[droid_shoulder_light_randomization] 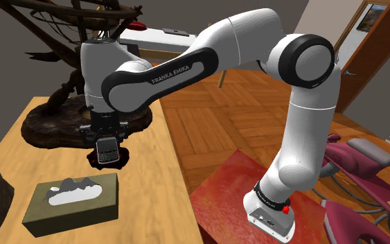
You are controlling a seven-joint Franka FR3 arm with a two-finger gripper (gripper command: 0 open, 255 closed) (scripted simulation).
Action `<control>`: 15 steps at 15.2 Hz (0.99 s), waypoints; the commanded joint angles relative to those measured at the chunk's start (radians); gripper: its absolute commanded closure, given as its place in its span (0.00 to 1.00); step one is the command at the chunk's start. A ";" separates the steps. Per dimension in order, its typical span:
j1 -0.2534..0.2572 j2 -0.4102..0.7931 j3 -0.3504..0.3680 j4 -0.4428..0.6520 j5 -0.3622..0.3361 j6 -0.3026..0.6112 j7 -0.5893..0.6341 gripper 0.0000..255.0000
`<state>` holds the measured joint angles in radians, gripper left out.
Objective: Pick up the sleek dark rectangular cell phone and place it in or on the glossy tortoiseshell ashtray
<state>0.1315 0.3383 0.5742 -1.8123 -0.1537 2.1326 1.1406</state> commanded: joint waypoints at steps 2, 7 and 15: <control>0.000 0.001 0.000 -0.001 0.000 0.001 0.000 1.00; 0.000 0.001 0.000 -0.001 0.000 0.001 0.000 0.00; -0.014 -0.052 0.013 0.062 0.036 -0.107 -0.023 0.00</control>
<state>0.1197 0.2884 0.5879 -1.7533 -0.1198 2.0313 1.1211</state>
